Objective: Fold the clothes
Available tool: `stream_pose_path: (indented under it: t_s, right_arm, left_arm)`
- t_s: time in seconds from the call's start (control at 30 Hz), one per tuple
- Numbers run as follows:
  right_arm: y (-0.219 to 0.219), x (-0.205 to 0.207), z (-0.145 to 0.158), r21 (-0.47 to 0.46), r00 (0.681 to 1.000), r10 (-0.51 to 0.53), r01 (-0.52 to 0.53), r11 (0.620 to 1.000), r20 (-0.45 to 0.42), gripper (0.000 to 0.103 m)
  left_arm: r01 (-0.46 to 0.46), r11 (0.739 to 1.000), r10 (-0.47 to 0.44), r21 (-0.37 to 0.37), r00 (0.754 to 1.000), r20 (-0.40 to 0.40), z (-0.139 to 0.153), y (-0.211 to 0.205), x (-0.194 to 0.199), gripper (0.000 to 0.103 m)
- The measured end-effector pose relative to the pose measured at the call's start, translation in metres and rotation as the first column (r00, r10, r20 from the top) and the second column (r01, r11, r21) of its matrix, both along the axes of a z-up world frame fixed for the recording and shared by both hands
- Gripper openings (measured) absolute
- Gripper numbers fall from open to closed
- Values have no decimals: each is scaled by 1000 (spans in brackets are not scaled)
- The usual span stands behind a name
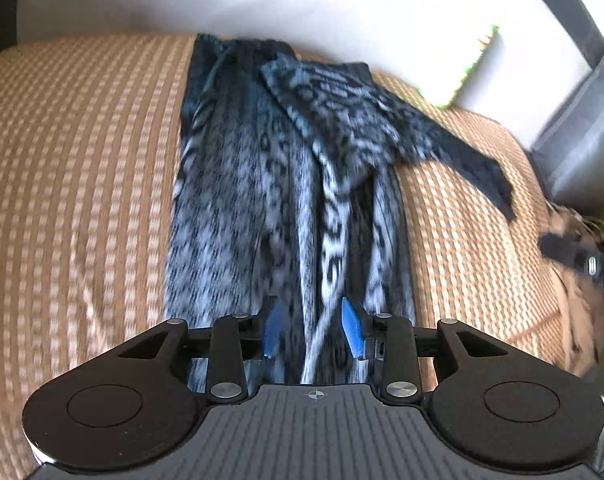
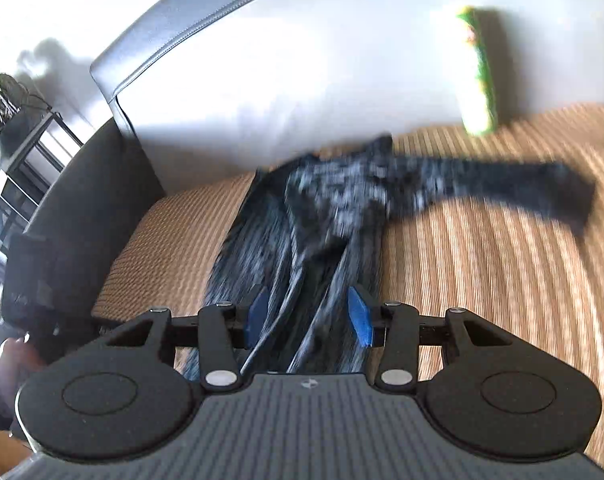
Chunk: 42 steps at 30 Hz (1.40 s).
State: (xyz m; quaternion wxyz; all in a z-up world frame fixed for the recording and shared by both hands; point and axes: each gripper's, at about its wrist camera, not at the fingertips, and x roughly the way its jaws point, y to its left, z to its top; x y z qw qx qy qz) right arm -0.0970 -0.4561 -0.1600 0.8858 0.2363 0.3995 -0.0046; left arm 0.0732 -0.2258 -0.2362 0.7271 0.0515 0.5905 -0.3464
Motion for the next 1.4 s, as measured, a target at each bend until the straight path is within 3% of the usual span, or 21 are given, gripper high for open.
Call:
stream_pose_path:
  t_s: [0.23,0.43,0.53,0.67,0.87,1.1,1.37,1.4]
  right_arm:
    - [-75,124,-31,-30,989,145,-145,989,5,50]
    - [-101,213,-70,-105,946,320,-325,940,-55,50]
    - [-101,240,-90,-125,935,342,-351,928,-90,50]
    - [-103,273,-114,-119,946,293,-309,943,-139,50]
    - [-107,304,-133,-153,941,280,-310,938,-189,51]
    - [-120,307,-139,-139,937,291,-320,937,-195,55]
    - [-120,311,-146,-125,934,297,-325,937,-197,55]
    - [-118,312,-147,-130,933,300,-329,936,-198,55]
  left_arm:
    - [-78,995,72,57,992,107,-33,-52,4,49]
    - [-71,991,42,113,970,240,-47,-82,2,49]
    - [-55,990,14,134,959,285,-50,-92,0,49]
    - [-34,986,-20,160,945,327,-55,-101,-4,50]
    - [-34,981,-38,191,933,359,-59,-111,-6,51]
    - [24,985,-85,170,928,364,-45,-118,-15,51]
    - [49,977,-125,207,921,370,-60,-131,-17,51]
    - [41,977,-119,211,920,372,-61,-132,-15,36]
